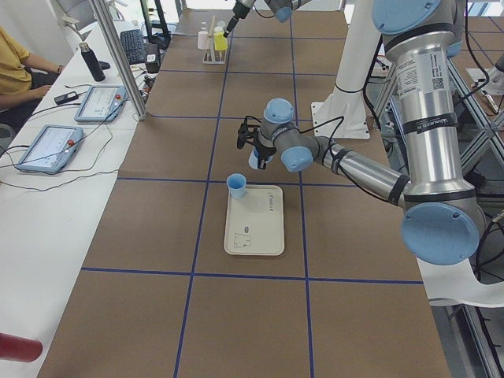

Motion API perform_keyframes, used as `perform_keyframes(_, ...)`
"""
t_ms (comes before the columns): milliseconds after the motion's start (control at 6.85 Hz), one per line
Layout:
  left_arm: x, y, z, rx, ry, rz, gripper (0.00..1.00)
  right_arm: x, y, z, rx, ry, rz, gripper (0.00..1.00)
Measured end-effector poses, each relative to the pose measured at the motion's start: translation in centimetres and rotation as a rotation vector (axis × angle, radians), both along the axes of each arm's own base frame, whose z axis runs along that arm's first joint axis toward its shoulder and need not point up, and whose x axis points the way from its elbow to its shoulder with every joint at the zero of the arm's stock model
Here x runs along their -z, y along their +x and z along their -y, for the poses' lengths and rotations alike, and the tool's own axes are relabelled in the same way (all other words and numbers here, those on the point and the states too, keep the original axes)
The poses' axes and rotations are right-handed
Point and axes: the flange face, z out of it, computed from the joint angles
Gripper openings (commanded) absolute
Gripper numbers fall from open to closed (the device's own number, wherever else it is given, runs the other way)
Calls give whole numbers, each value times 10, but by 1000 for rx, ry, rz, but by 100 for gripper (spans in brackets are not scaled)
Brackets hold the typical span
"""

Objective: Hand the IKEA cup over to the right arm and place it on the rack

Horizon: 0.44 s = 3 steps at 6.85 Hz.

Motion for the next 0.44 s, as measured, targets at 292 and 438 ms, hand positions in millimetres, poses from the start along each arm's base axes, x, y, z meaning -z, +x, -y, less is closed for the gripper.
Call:
perform_keyframes(292,75,55,63,117,-57,-155,0,56,-77,-38,-27,-34,198,100)
perform_keyframes(438,113,84,77,137,-75,-228,0,94,-103,-57,-16,-79,335,100)
